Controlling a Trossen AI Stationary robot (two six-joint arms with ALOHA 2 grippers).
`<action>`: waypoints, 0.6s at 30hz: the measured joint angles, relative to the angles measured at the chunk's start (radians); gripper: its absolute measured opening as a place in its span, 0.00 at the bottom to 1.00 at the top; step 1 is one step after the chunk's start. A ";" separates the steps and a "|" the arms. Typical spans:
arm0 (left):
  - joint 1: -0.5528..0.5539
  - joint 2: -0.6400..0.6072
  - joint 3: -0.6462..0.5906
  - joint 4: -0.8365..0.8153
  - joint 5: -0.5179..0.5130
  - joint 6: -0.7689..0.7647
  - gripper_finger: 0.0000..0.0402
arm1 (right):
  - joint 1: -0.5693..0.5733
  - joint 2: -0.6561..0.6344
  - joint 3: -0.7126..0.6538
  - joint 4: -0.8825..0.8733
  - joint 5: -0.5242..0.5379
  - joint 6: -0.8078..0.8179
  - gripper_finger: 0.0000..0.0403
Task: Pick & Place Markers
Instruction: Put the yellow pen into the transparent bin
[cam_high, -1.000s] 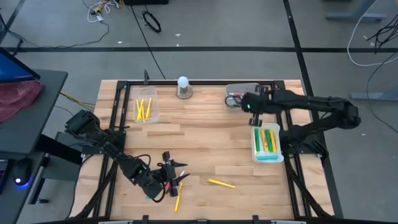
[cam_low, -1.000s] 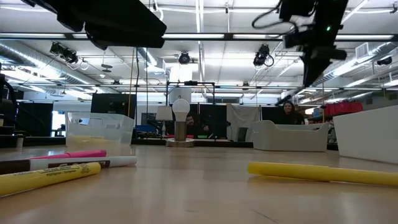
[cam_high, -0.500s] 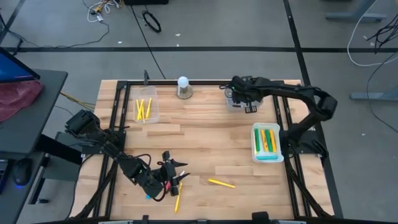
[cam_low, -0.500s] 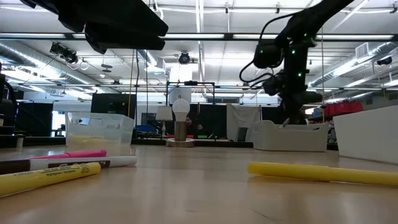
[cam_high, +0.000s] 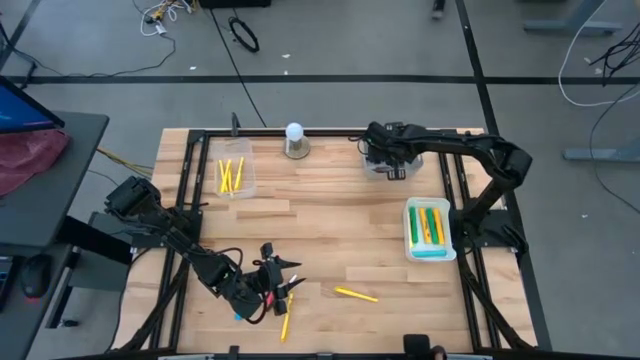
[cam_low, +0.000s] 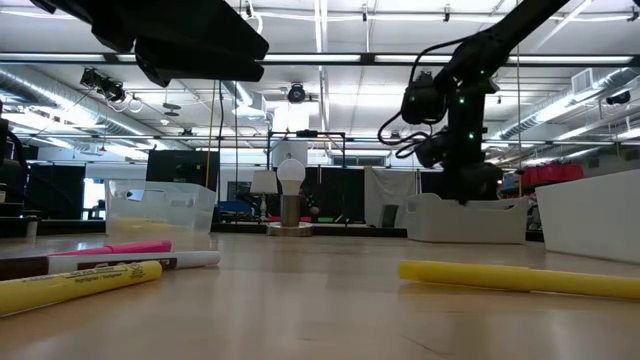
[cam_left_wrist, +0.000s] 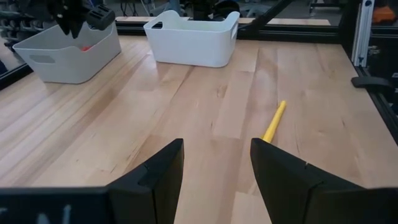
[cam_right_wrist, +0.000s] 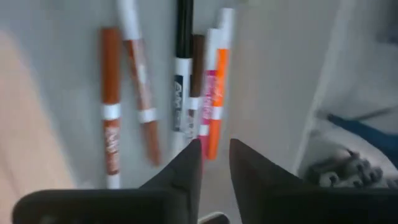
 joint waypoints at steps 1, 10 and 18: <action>0.000 0.000 0.000 -0.001 0.000 0.000 0.48 | 0.000 -0.001 0.000 0.011 0.015 0.015 0.22; 0.001 0.000 0.000 -0.018 0.000 0.001 0.48 | 0.082 -0.056 0.000 -0.049 0.231 0.287 0.29; 0.007 0.000 0.000 -0.020 0.000 -0.002 0.48 | 0.373 -0.215 0.000 -0.138 0.137 0.549 0.22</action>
